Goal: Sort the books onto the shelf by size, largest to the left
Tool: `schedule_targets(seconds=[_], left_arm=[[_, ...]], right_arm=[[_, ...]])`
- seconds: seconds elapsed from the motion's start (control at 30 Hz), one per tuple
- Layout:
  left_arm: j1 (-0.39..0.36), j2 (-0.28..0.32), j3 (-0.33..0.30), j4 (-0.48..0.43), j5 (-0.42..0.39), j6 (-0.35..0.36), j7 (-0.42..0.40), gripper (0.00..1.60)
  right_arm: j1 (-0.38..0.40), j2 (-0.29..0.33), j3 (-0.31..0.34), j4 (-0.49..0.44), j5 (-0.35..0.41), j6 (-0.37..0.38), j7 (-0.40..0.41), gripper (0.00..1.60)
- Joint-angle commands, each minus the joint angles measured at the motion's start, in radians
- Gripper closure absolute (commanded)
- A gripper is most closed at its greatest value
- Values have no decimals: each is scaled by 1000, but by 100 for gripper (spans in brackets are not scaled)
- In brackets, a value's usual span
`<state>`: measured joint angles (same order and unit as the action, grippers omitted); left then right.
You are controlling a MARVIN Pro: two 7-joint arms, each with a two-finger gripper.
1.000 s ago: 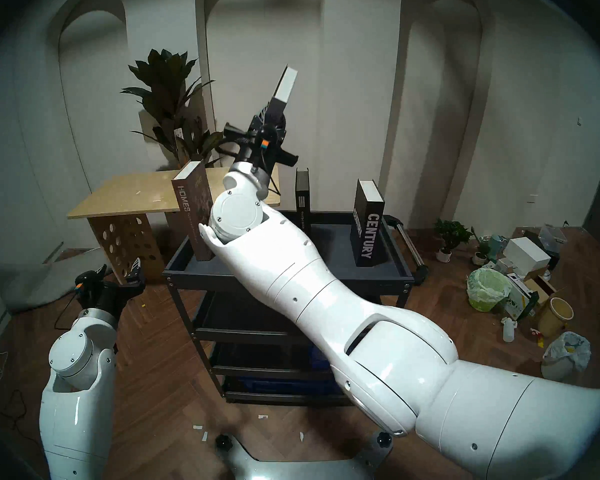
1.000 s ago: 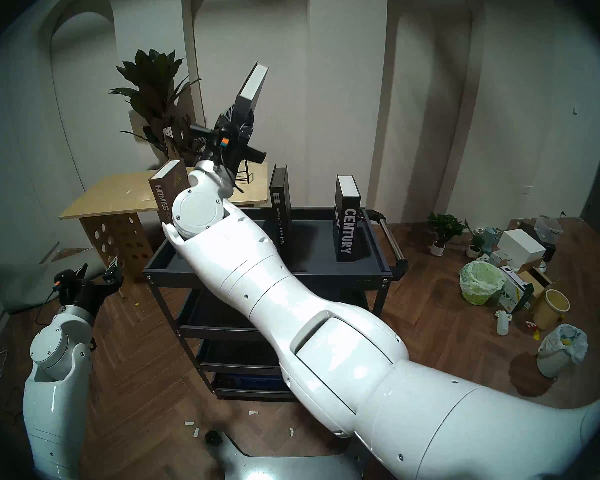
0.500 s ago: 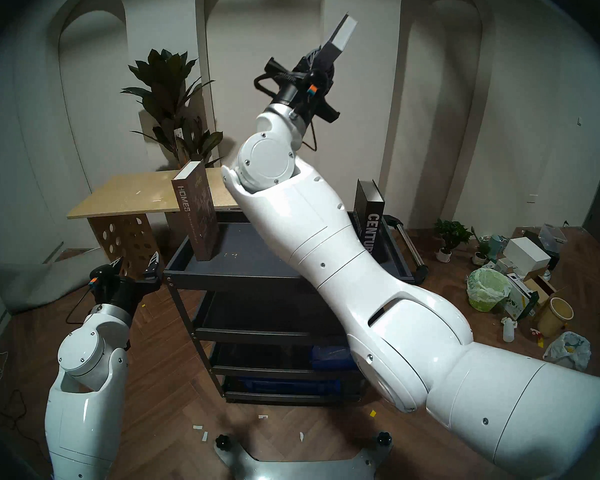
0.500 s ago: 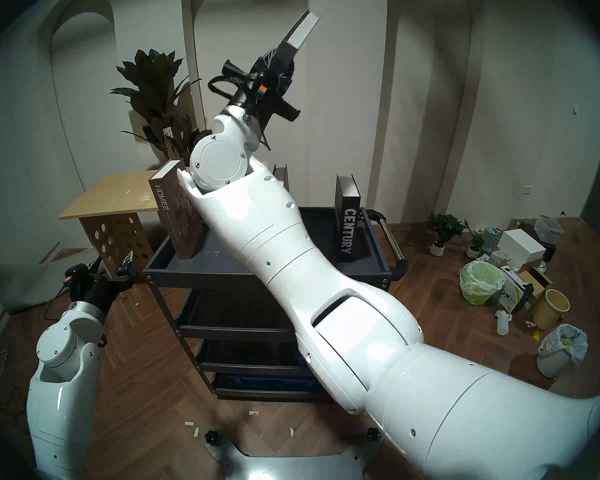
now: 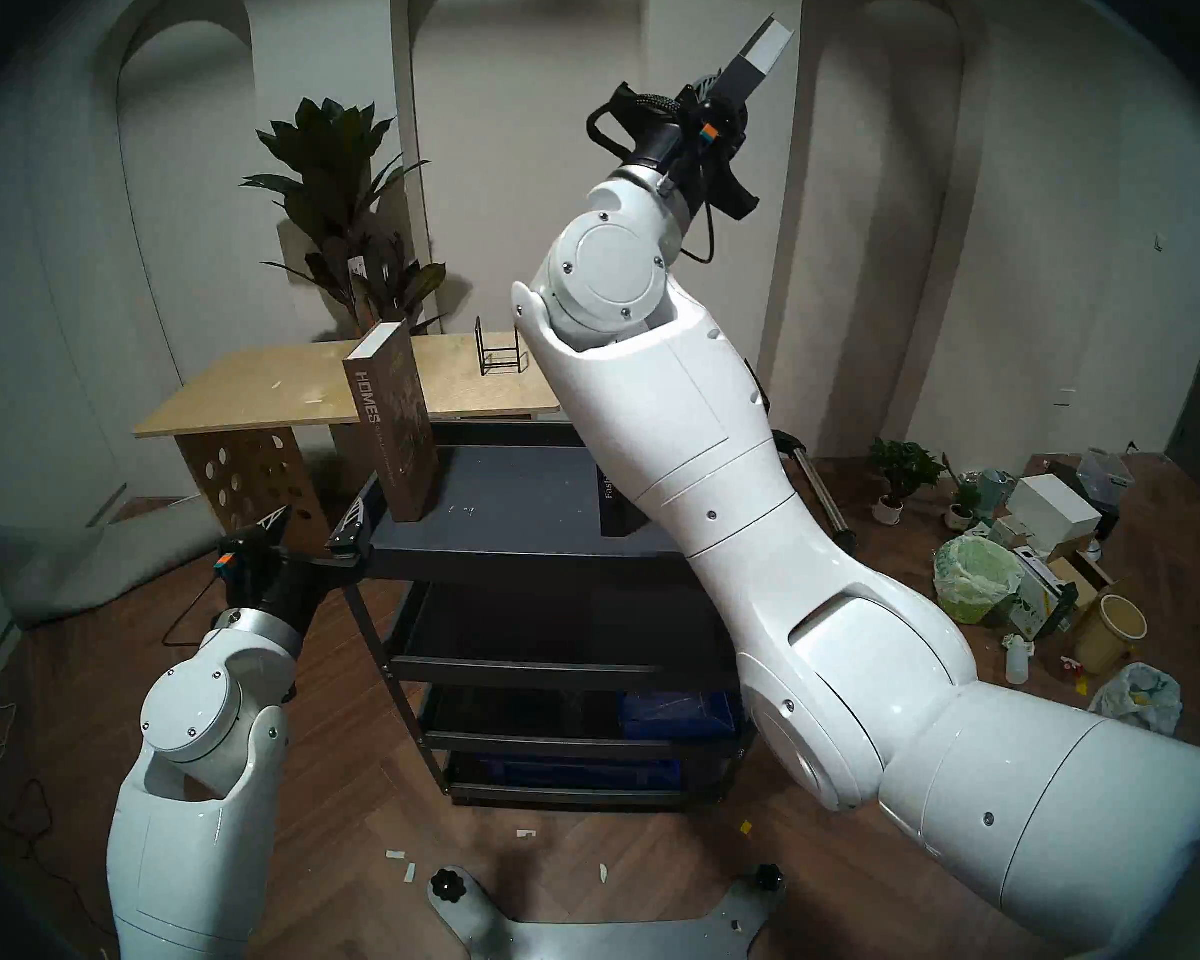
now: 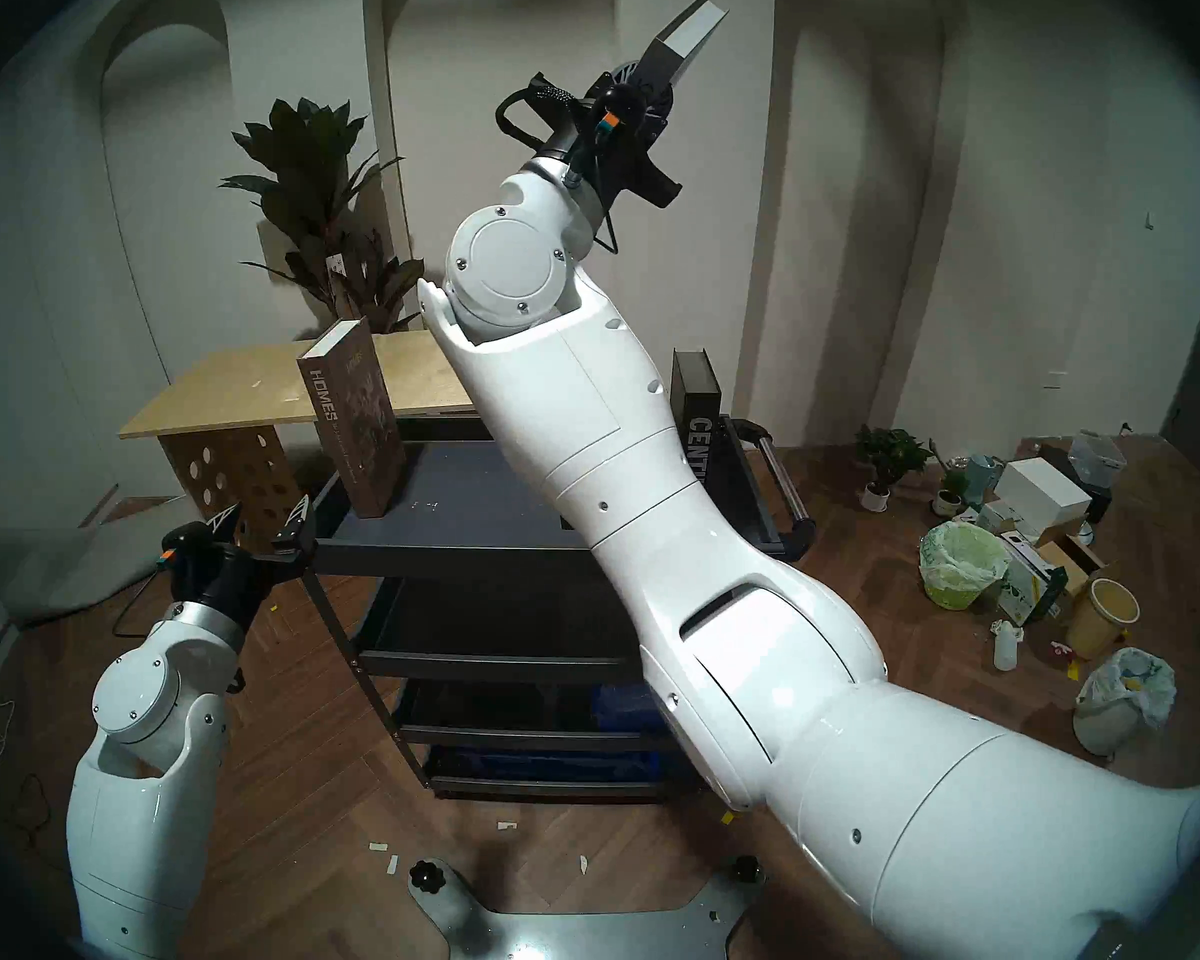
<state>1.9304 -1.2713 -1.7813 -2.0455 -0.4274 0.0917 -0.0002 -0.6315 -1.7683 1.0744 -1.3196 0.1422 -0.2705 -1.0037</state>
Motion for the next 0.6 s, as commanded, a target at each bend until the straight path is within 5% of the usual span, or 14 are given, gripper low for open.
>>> schedule_targets(seconds=[0.0,0.57], left_arm=[[18,-11,10,-62,18,-8,13,0],[71,-43,56,-135,83,-1,86,0]], right_arm=[[-20,41,-3,-69,23,120,37,160],[-96,156,-31,-181,139,442,158,160]])
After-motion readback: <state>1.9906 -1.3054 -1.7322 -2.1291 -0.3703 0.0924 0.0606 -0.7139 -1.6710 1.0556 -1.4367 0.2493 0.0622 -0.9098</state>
